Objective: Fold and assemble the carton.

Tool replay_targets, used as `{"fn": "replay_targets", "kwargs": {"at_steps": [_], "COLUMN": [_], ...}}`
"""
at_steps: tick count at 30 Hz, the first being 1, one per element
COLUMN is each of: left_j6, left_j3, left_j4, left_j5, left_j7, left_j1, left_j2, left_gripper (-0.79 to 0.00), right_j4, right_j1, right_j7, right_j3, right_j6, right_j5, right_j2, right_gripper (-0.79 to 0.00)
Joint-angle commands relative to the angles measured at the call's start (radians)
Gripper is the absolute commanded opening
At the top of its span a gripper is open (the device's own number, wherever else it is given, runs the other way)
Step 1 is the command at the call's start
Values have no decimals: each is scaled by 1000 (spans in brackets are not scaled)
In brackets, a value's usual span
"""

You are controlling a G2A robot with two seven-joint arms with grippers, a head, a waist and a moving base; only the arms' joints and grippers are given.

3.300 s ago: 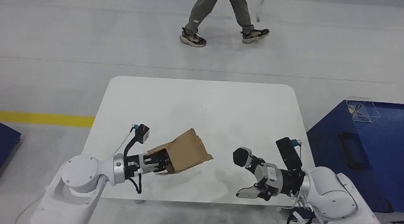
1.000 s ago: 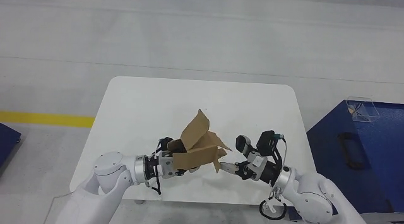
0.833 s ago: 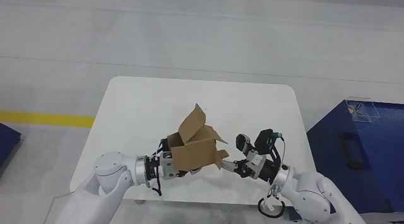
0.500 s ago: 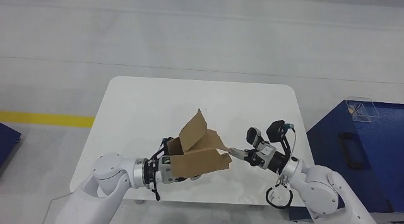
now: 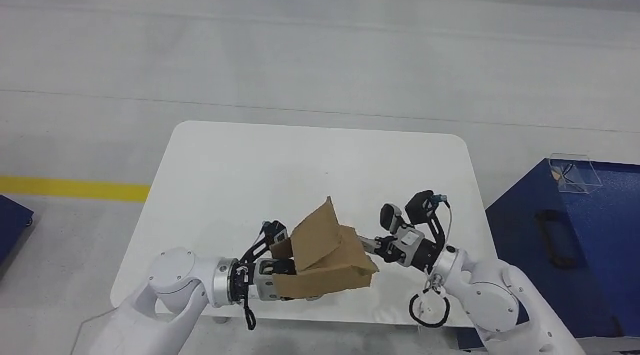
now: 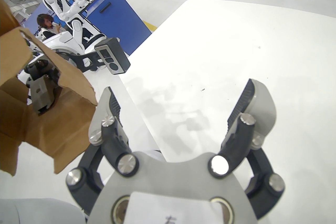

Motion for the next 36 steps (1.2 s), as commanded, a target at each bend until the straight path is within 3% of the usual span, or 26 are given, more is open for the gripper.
{"fn": "replay_targets", "kwargs": {"at_steps": [1,6,14,23,31,36], "left_j6": [14,82,53,22,7,-5], "left_j3": [1,18,47,40,37,32], "left_j4": [7,26,12,-19,-21,-18], "left_j5": [-10,-37,3,6,20,19], "left_j7": [11,18,17,0,-5,1], "left_j1": [-4,-28,-36,-13,-5,-2], "left_j2": [0,-3,-3,3,8,9], "left_gripper": [-785,-785,-785,-785,-785,-785], "right_j4": [-8,-51,-43,-21,-38,-89], "right_j1": [-10,-66,-43,-16,-43,-115], "right_j7": [-22,-67,-83,-136,-177,-190], "right_j3": [18,56,-5,-59,-2,104], "right_j6": [-17,-113,19,55,-2,-119], "right_j5": [14,-6,-130,-207,-124,31], "right_j2": [1,5,-8,-21,-20,-11], "right_gripper": [0,0,0,0,0,0]}}
